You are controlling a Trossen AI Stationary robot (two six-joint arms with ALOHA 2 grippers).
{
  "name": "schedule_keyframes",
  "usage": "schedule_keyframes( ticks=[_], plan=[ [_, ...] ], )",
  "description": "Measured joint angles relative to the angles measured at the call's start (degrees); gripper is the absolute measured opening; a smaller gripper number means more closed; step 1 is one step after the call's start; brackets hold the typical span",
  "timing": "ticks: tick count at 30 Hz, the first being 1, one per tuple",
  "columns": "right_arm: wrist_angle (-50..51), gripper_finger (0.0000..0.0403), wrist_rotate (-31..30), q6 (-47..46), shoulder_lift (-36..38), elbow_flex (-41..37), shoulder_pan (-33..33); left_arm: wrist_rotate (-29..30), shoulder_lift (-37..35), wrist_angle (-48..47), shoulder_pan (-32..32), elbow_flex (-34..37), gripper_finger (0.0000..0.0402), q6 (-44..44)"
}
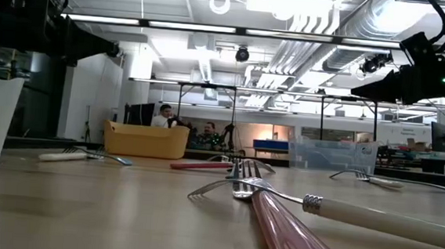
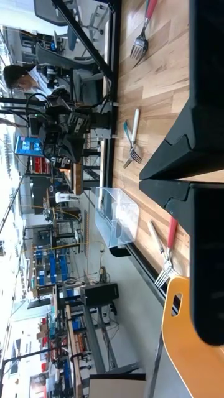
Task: Sort silverware by color (type)
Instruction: Put the blue fork into the yellow bin
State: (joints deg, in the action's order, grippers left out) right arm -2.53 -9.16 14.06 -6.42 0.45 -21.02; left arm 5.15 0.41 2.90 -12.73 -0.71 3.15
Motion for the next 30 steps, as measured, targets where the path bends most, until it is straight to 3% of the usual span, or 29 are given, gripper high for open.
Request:
schedule_keyframes(
  ticks=[7,18,24,30],
  plan=[
    [-4.5,0.0000,0.4,-10.4,0.0,0.0,0.0,0.0,0.0,0.2,0.0,0.0,0.0000,0.0],
    [-15.7,0.0000,1.7,-10.0,0.0,0.1,0.0,1.5,0.0,0.4,0.0,0.0,0.0000,-1.1],
    [-14.8,0.0000,2.7,-13.0,-4.5,2.5,0.0,0.9,0.1,0.0,0.0,0.0,0.0000,-2.5],
    [-2.7,0.0000,2.1,-19.4,-13.9,6.9,0.0,0.9,0.1,0.0,0.0,0.0,0.0000,-2.8]
  ],
)
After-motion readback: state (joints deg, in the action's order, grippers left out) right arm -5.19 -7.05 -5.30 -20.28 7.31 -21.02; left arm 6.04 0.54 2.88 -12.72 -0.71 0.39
